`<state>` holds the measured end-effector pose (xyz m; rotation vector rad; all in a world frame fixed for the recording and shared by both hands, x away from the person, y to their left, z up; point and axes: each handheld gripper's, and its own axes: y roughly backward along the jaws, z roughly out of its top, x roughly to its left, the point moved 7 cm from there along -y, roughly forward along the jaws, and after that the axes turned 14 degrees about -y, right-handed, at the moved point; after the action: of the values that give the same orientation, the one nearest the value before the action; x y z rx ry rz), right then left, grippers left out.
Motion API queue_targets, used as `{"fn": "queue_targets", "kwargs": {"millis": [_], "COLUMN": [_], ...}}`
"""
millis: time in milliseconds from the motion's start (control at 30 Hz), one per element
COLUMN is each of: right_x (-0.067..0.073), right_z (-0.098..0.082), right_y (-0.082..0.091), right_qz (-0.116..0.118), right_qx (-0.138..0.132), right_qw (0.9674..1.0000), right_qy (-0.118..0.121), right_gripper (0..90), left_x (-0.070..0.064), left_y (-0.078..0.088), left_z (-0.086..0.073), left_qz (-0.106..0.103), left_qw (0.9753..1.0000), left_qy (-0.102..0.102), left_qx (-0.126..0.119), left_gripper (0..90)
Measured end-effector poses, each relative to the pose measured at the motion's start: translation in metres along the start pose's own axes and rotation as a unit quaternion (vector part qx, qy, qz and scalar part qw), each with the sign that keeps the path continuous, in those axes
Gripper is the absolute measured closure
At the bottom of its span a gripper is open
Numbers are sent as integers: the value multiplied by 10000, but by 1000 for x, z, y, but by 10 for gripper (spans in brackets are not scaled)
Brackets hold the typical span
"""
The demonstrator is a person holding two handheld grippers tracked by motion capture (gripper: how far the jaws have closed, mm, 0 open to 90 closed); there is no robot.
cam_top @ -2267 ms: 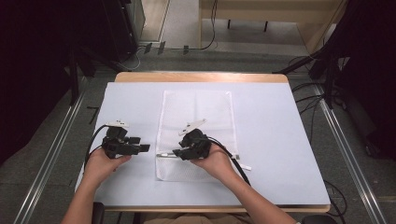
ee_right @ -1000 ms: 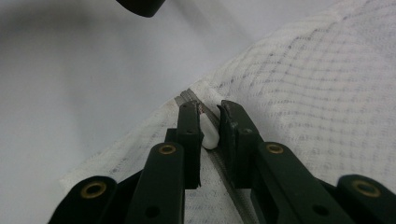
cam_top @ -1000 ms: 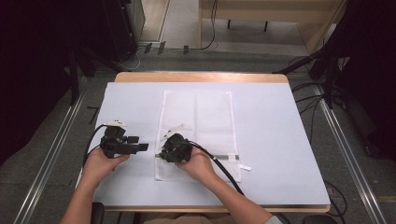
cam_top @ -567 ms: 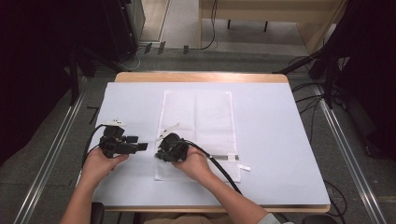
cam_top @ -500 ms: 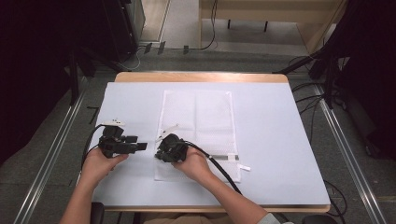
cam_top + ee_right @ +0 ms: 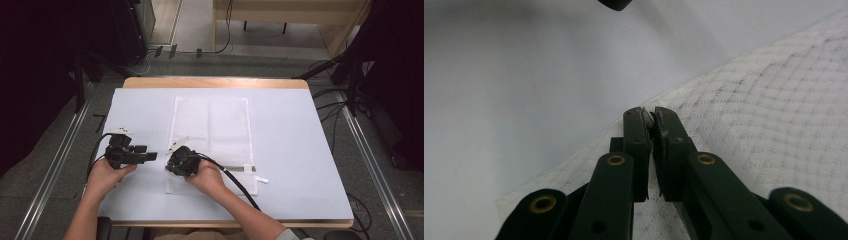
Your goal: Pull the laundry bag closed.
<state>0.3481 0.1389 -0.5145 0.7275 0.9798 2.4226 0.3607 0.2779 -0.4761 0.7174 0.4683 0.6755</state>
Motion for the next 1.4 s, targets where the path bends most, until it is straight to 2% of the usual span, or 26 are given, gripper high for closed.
{"fn": "queue_targets", "kwargs": {"millis": [33,167,333,367,633,733,833,967,1133,1233,1400], "right_x": [0,-2,-4,-5,-8,-8,-9,-7,-3,-1,3], "right_z": [1,6,11,14,21,24,26,29,32,31,29], "right_y": [1,7,12,15,22,26,30,34,38,40,42], "right_qz": [28,-6,21,12,14,-20,30,80,157,191,278], "right_qx": [15,-59,-122,-149,-225,-270,-344,-385,-448,-424,-367], "right_qw": [10000,9999,9999,9998,9997,9995,9994,9992,9988,9988,9987], "right_qy": [-33,99,101,91,106,170,96,92,118,145,228], "right_gripper": [882,888,888,887,887,887,887,887,887,887,887], "left_x": [0,-4,-7,-9,-15,-19,-25,-28,-35,-39,-41], "left_y": [0,-3,-4,-4,-8,-9,-12,-15,-23,-26,-28], "left_z": [0,0,0,0,1,1,1,1,1,1,1], "left_qz": [-29,-146,-216,-250,-414,-490,-598,-672,-776,-770,-812], "left_qw": [10000,9998,9996,9993,9985,9977,9970,9963,9944,9930,9915], "left_qy": [-43,-144,-200,-265,-353,-459,-486,-516,-653,-824,-914], "left_qx": [4,-47,-43,-16,-5,6,65,140,306,361,447], "left_gripper": [383,384,385,388,399,442,480,490,515,578,663]}}
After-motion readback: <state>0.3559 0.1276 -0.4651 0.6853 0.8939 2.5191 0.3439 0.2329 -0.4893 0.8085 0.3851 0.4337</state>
